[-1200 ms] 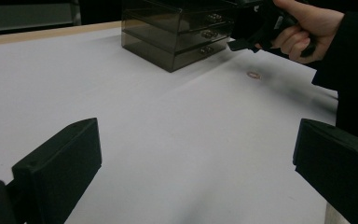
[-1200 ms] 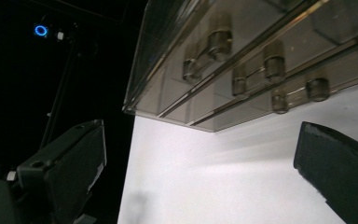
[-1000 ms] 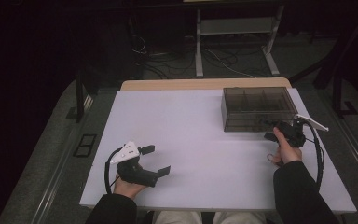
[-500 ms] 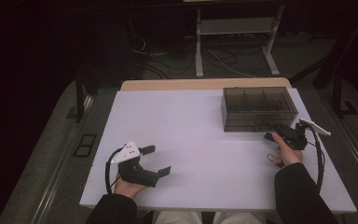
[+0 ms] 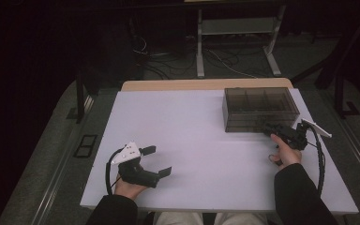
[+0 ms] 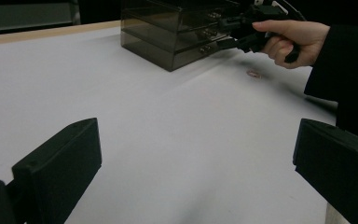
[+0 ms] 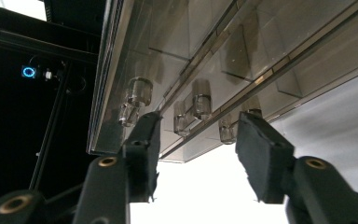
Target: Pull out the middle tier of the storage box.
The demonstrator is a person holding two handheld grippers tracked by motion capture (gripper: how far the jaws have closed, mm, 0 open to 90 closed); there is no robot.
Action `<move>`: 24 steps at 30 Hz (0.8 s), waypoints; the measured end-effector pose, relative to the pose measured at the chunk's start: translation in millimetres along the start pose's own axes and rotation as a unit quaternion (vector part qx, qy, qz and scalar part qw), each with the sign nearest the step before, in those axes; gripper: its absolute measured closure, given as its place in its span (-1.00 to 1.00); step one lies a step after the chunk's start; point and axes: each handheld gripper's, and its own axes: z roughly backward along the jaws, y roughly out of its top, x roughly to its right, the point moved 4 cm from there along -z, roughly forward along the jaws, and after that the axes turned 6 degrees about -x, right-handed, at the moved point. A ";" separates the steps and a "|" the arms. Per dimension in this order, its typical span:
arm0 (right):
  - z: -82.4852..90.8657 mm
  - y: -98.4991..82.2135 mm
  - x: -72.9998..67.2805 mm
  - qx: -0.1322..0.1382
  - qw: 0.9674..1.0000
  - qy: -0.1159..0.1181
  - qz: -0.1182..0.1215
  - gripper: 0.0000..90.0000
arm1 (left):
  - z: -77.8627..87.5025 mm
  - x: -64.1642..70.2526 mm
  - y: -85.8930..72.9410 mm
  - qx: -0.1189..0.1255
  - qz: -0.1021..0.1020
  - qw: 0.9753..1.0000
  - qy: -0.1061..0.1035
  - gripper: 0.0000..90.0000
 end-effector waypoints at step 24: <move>-2.8 2.0 1.1 0.026 1.000 -0.004 -0.017 0.71 | 0.2 -1.2 -0.5 -0.003 0.000 1.000 0.004 -1.00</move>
